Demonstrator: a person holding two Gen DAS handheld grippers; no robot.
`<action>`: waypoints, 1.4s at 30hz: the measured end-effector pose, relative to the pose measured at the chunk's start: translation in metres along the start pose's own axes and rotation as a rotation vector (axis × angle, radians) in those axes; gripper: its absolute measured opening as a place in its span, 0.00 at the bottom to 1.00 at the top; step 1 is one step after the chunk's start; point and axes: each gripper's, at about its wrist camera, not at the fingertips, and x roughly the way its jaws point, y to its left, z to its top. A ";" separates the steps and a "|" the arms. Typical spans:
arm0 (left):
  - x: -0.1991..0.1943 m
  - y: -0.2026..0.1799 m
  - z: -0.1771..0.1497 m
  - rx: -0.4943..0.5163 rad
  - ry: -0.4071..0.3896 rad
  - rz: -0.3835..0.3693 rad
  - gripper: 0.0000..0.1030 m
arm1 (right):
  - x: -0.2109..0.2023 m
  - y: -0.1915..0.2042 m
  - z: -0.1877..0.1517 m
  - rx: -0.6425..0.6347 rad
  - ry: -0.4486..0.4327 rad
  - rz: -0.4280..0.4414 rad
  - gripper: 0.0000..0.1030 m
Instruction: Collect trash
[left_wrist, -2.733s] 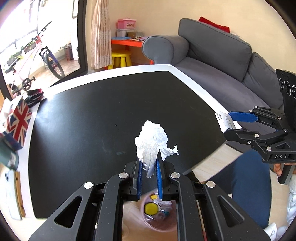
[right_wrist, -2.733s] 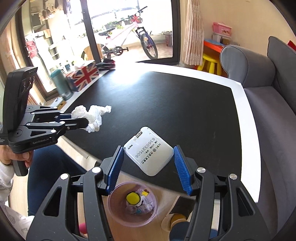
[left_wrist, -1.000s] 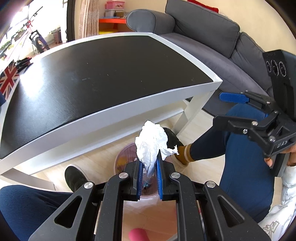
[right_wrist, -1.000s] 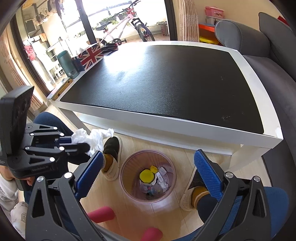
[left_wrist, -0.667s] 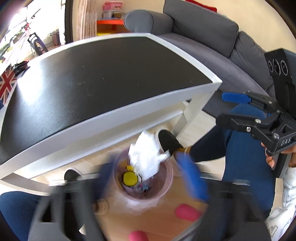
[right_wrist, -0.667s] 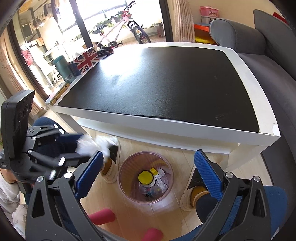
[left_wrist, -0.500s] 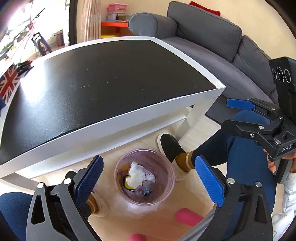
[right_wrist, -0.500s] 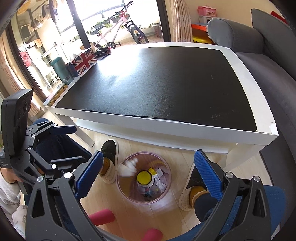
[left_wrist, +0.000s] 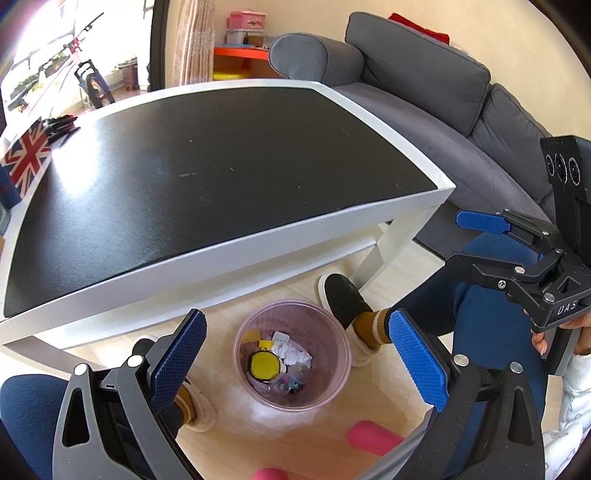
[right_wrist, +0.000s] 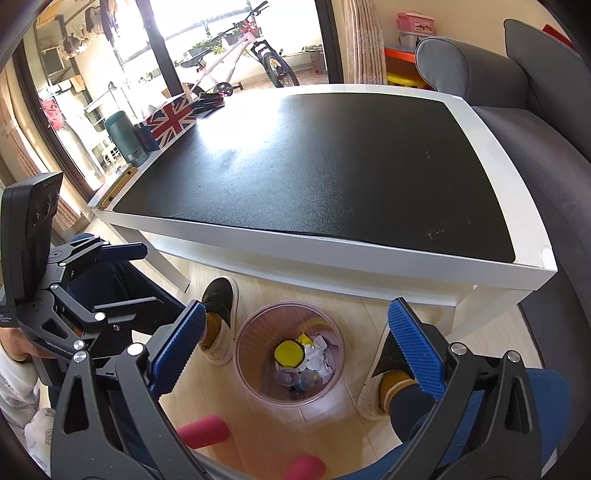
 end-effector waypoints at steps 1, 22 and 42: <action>-0.003 0.001 0.002 -0.003 -0.007 0.002 0.93 | -0.001 0.001 0.002 -0.001 -0.003 0.000 0.94; -0.046 0.030 0.069 -0.015 -0.120 0.078 0.93 | -0.027 -0.001 0.083 -0.037 -0.081 -0.048 0.95; -0.043 0.071 0.133 -0.033 -0.124 0.141 0.93 | -0.008 -0.007 0.162 -0.079 -0.087 -0.042 0.95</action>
